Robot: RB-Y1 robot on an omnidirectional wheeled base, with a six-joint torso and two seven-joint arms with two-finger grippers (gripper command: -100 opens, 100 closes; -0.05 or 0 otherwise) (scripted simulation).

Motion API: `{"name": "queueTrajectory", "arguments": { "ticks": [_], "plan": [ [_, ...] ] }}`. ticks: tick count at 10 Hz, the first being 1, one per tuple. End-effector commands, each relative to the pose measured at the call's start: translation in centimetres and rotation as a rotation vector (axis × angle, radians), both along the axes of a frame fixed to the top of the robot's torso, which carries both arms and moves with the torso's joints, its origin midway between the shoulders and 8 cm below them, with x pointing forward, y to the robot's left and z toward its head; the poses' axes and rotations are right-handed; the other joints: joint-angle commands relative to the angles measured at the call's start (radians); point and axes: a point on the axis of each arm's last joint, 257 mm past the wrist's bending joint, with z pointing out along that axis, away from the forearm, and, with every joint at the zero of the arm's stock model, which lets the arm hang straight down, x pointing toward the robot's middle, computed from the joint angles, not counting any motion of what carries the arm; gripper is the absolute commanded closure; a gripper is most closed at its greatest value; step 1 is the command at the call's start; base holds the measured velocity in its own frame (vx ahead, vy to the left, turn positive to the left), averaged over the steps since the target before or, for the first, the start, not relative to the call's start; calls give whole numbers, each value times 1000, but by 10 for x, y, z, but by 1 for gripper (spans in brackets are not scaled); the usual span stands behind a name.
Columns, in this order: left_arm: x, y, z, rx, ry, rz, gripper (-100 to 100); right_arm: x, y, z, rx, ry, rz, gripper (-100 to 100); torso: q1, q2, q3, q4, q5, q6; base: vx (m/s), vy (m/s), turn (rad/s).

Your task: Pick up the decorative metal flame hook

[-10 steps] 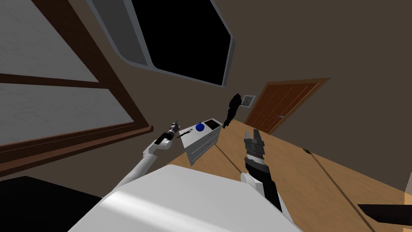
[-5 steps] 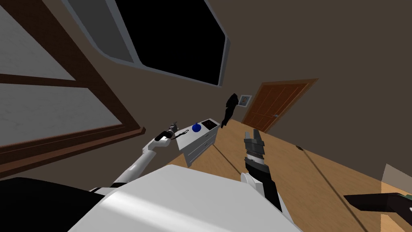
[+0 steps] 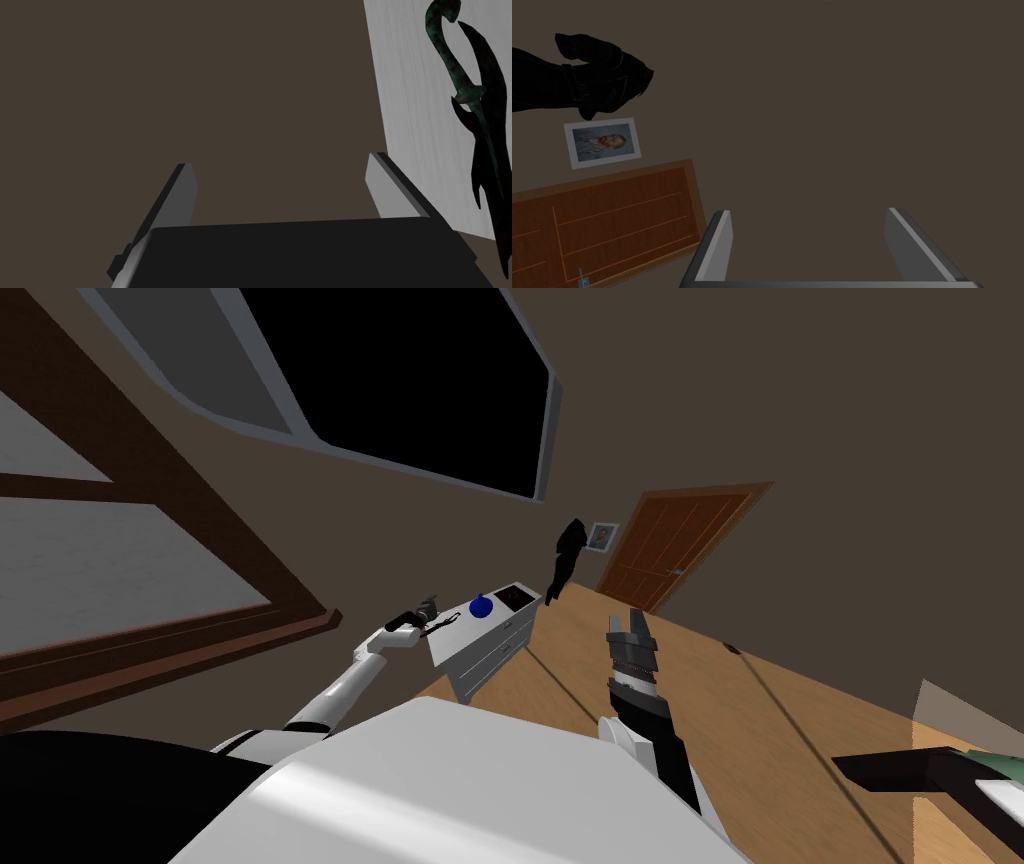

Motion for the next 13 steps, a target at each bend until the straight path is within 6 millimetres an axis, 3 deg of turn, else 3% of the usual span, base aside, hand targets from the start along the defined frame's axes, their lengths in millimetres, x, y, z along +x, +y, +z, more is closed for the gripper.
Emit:
{"name": "queueTrajectory", "arguments": {
  "ticks": [1, 2, 3, 4, 5, 6, 12, 13],
  "plan": [
    [-8, 8, -21, -24, 63, 24, -100, 0, 0, 0, 0, 0, 0, 0, 0, 0, 0, 0, 0, 0, 46, -39, -61],
    [-8, 8, -21, -24, 63, 24, -100, 0, 0, 0, 0, 0, 0, 0, 0, 0, 0, 0, 0, -1, 22, -22, 13],
    [-9, 23, -31, -51, 109, 51, -100, 0, 0, 0, 0, 0, 0, 0, 0, 1, 0, 0, 0, -1, 46, -45, -93],
    [-14, 25, -41, -59, 142, 59, -100, 0, 0, 0, 0, 0, 0, 0, -1, 0, 0, 0, 0, 0, 51, -44, -59],
    [-12, 34, -41, -81, 168, 73, -100, 0, 0, 0, 0, 0, 0, 0, -1, 0, 0, 0, 0, -1, 75, -59, -103],
    [-21, 39, -57, -92, 213, 91, -100, 0, 0, 0, 0, 0, 0, 0, -2, -2, -1, 0, 0, 0, 66, -49, -44],
    [-50, 73, -96, -167, 377, 182, -100, 0, 0, 0, 0, 0, 0, 0, 0, -1, -1, -1, 0, -1, 46, -29, -43],
    [-60, 89, -105, -194, 418, 223, -100, 0, 0, 0, 0, 0, 0, 0, 1, 0, 0, 0, 0, -1, 50, -24, -84]
  ]
}}
